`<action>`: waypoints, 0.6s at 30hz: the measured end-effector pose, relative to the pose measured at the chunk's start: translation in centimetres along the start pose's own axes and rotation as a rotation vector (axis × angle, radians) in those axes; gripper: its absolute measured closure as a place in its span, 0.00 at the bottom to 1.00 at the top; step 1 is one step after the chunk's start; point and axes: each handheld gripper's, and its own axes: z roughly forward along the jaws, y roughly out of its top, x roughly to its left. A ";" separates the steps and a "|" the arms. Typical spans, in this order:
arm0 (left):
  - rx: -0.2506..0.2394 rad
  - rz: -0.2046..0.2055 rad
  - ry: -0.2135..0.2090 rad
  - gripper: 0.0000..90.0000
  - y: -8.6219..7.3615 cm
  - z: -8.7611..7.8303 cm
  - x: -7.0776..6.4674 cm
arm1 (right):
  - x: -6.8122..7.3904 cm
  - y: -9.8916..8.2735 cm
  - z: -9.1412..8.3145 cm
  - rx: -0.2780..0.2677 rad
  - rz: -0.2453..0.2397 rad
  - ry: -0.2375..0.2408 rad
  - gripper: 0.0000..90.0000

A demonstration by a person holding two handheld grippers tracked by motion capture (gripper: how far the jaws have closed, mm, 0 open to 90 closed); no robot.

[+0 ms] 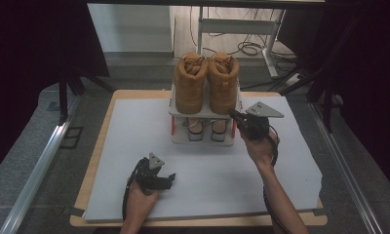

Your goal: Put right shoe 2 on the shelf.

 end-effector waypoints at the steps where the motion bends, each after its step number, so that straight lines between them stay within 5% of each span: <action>1: 0.000 0.000 0.000 0.17 0.0 0.0 0.0 | 0.1 0.0 0.1 0.000 -0.006 0.001 1.00; 18: 0.000 -0.001 0.000 0.17 0.0 0.0 0.0 | 0.6 0.4 1.0 0.007 -0.021 0.010 0.94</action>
